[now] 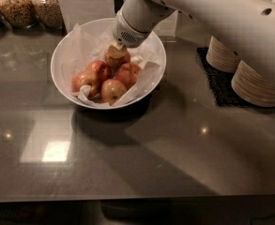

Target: Pick apple from white bowl

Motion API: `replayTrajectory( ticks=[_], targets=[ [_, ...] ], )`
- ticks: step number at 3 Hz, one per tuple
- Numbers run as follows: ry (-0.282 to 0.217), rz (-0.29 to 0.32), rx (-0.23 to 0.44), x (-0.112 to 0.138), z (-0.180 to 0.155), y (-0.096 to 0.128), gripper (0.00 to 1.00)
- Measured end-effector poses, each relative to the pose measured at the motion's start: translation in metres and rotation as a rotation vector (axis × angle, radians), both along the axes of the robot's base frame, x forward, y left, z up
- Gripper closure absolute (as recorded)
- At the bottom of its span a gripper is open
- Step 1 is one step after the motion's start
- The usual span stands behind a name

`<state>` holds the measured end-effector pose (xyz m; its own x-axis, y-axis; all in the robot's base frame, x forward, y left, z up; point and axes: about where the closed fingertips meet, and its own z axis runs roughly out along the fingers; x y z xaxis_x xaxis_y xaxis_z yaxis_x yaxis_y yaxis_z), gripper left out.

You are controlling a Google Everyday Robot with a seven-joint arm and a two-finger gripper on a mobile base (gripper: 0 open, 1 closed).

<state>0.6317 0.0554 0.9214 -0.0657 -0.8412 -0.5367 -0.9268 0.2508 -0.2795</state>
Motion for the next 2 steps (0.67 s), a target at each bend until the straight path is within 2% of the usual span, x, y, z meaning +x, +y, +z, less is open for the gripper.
replayTrajectory(
  ticks=[2],
  targets=[
    [0.01,0.004,0.0,0.0014,-0.0007,0.0016,0.15]
  ],
)
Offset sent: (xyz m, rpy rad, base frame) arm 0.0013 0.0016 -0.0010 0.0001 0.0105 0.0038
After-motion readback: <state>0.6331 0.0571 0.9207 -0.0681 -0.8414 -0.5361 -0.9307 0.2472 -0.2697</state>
